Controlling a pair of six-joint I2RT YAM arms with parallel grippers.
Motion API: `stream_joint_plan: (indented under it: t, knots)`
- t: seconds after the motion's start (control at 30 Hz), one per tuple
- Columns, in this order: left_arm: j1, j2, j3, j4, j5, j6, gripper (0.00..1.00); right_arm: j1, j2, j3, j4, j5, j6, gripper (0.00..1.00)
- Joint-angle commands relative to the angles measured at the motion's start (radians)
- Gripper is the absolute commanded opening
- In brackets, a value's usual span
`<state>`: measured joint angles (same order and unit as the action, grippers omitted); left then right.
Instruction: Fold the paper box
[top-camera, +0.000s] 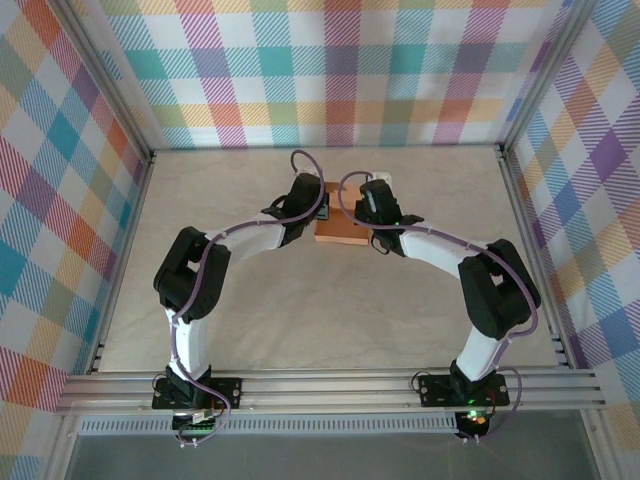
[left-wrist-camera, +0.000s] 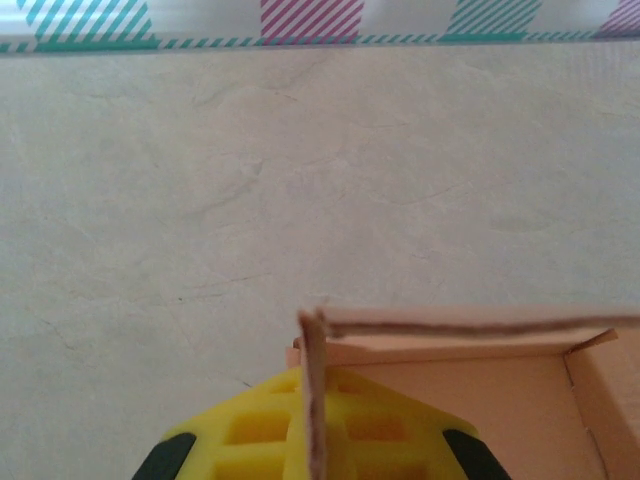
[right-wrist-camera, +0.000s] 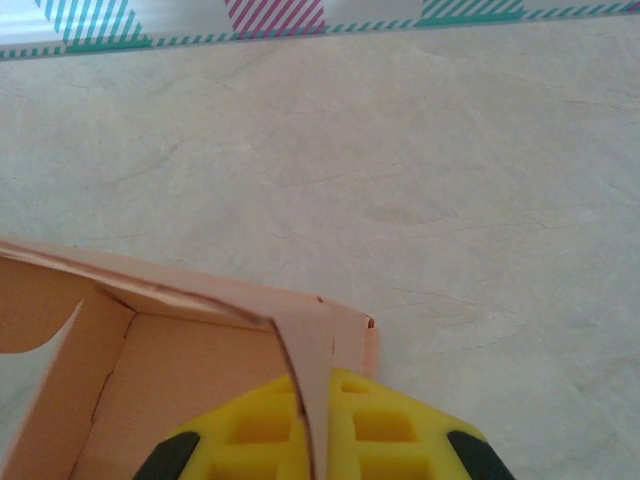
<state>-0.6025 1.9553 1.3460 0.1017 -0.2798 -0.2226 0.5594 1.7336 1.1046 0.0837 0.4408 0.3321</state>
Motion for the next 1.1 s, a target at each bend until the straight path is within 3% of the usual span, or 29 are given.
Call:
stream_joint_plan:
  t: [0.0, 0.67, 1.07]
  knots:
    - [-0.034, 0.012, 0.041, -0.016, 0.011, -0.071, 0.00, 0.021, 0.009, -0.016, 0.111, -0.068, -0.016, 0.00]
    - [-0.080, 0.021, -0.061, 0.075, -0.067, -0.059, 0.00, 0.022, -0.044, -0.156, 0.208, -0.057, 0.046, 0.00]
    - [-0.094, 0.026, -0.085, 0.079, -0.059, -0.090, 0.00, 0.019, -0.063, -0.092, 0.052, -0.043, 0.286, 0.00]
